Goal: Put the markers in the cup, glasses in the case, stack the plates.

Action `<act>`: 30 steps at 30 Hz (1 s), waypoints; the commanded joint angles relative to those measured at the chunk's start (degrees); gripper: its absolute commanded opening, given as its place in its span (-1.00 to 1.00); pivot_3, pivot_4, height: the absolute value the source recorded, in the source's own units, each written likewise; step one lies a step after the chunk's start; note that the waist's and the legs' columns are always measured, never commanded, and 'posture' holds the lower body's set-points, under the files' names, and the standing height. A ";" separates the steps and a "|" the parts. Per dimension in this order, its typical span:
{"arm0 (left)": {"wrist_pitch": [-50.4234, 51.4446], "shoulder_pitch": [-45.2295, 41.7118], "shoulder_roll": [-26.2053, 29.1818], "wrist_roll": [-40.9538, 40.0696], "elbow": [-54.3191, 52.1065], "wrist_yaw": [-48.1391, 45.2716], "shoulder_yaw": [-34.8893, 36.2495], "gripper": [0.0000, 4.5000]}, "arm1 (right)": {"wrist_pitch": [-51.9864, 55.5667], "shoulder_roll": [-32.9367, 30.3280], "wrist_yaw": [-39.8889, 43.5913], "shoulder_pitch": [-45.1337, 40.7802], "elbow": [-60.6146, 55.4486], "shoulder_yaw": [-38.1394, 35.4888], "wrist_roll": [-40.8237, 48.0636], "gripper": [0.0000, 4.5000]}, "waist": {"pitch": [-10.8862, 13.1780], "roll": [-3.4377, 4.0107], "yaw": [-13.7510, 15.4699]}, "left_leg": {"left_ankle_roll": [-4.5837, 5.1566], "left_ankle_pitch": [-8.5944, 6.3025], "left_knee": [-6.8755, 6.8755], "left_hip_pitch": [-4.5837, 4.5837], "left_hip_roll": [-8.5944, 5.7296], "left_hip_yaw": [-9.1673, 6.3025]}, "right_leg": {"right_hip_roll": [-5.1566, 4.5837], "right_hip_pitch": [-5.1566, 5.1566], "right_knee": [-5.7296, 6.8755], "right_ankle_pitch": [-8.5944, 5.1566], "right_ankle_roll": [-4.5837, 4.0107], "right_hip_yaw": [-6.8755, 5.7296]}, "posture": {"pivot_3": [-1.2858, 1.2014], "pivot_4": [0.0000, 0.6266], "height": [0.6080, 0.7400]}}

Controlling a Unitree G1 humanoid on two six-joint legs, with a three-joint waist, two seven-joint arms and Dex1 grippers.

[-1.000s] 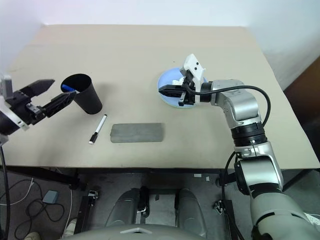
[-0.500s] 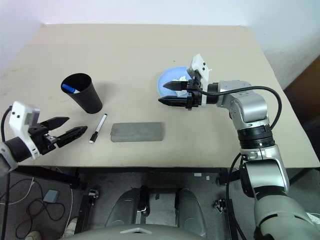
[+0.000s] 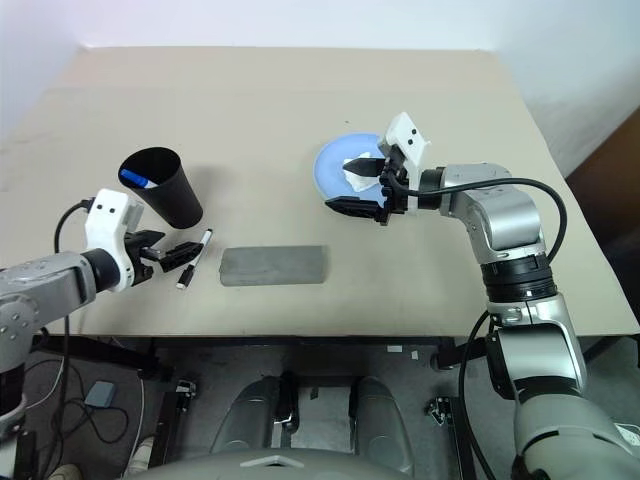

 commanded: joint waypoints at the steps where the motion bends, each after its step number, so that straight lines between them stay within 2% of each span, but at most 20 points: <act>1: 5.55 -2.07 -0.96 1.72 -0.37 2.75 -1.34 1.00 | -0.48 -0.61 -0.74 0.07 -3.05 -0.42 -0.06 0.99 | 0.00 0.00 -0.01 | 0.01 0.00 0.05 -0.01 0.01 0.00 | 0.02 0.02 0.00 0.04 0.07 0.00 | 0.03 -0.52 0.57; 6: 13.92 -4.42 -3.69 1.86 -1.51 4.35 0.24 1.00 | -1.23 -0.66 -1.47 1.02 -3.71 -0.64 -0.45 0.99 | 0.00 -0.01 0.06 | 0.01 -0.01 0.23 0.01 0.09 -0.01 | 0.07 0.10 0.01 0.15 0.26 0.00 | 0.03 -0.52 0.57; 15: 17.87 -7.45 -5.31 5.49 -0.50 3.50 -0.51 1.00 | -1.44 -0.22 -2.22 0.95 -3.13 -0.39 -0.55 0.99 | -0.01 -0.01 0.04 | 0.00 -0.01 0.23 0.11 0.16 -0.01 | 0.09 0.17 0.04 0.12 0.20 0.01 | 0.03 -0.52 0.57; 18: 18.26 -7.95 -4.95 6.08 -0.47 2.30 -1.55 0.72 | -1.49 -0.21 -2.45 0.77 -2.68 -0.56 -0.73 1.00 | -0.01 -0.01 0.03 | -0.01 -0.01 0.23 0.11 0.20 -0.01 | 0.11 0.16 0.04 0.10 0.16 0.02 | 0.03 -0.52 0.57; 29: 19.65 -8.07 -3.10 7.33 -1.59 -2.29 -2.81 -0.98 | -2.37 -0.35 -3.71 0.55 -1.16 0.03 -3.06 1.00 | -0.01 -0.01 -0.01 | -0.02 -0.02 0.18 0.07 0.19 0.00 | 0.02 0.08 0.02 0.09 0.11 0.09 | 0.03 -0.52 0.57; 30: 19.70 -8.16 -2.96 7.51 -1.51 -2.56 -2.81 -0.99 | -2.38 -0.25 -3.75 0.51 -1.02 0.02 -3.16 1.00 | -0.01 -0.01 -0.03 | -0.02 -0.02 0.16 0.08 0.19 0.00 | 0.02 0.08 0.03 0.09 0.11 0.09 | 0.03 -0.52 0.57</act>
